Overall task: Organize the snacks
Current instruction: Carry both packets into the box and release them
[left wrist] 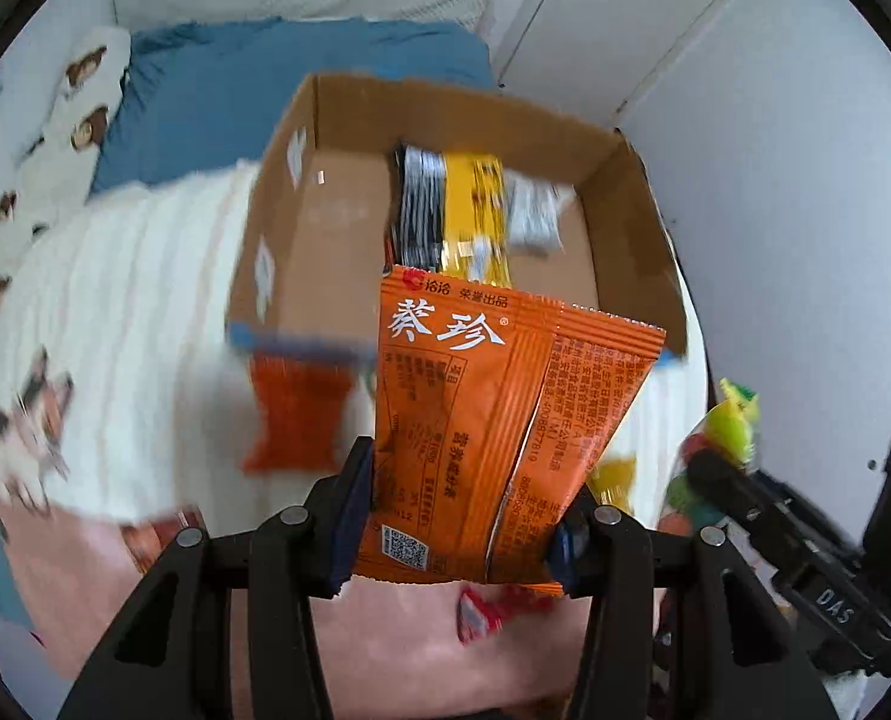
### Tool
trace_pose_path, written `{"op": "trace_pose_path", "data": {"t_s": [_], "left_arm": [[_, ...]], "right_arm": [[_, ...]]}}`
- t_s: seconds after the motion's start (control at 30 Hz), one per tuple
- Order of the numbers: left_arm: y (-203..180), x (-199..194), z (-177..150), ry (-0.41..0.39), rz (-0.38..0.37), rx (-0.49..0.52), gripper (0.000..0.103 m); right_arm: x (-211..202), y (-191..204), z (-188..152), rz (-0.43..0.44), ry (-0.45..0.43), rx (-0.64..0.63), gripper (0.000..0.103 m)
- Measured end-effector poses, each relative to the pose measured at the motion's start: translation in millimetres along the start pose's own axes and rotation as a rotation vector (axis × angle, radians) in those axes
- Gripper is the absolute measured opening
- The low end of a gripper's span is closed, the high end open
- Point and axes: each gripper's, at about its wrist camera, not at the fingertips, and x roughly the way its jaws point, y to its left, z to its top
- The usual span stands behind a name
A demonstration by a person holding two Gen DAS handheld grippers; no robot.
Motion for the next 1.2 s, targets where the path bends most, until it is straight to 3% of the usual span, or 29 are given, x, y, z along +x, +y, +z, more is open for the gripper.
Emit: {"op": "trace_pose_path", "data": {"t_s": [0.2, 0.33, 0.5, 0.67, 0.87, 0.9, 0.93, 0.97, 1.0, 1.2], "left_arm": [[7.8, 32.9, 75.2, 0.038, 0.078, -0.027, 0.046], [15.9, 78.8, 101.7, 0.103, 0.126, -0.040, 0.046], [33.1, 143.2, 121.0, 0.202, 0.182, -0.059, 0.046], [42.9, 167.2, 122.3, 0.243, 0.224, -0.053, 0.046], [52.8, 185.5, 117.5, 0.288, 0.203, -0.072, 0.047], [54.1, 189.3, 115.0, 0.305, 0.212, -0.068, 0.047], [54.9, 190.5, 113.7, 0.304, 0.220, -0.065, 0.050], [55.8, 191.4, 112.2, 0.298, 0.221, -0.061, 0.061], [56.6, 192.2, 110.8, 0.295, 0.212, -0.060, 0.066], [51.5, 185.2, 105.3, 0.262, 0.180, -0.039, 0.090]], "right_arm": [[39.6, 3.0, 80.6, -0.091, 0.037, -0.042, 0.049], [80.8, -9.4, 112.6, -0.146, 0.109, -0.042, 0.049], [123.8, -24.6, 119.3, -0.185, 0.180, -0.046, 0.049], [155.1, -33.0, 119.3, -0.219, 0.234, -0.058, 0.049], [179.6, -35.0, 118.8, -0.251, 0.299, -0.088, 0.050], [183.1, -35.9, 119.0, -0.256, 0.314, -0.083, 0.052], [186.5, -36.8, 119.2, -0.260, 0.326, -0.083, 0.064], [188.0, -36.0, 119.3, -0.267, 0.326, -0.096, 0.085], [189.3, -35.1, 119.8, -0.276, 0.325, -0.106, 0.091], [190.8, -26.2, 117.3, -0.283, 0.348, -0.131, 0.097]]}}
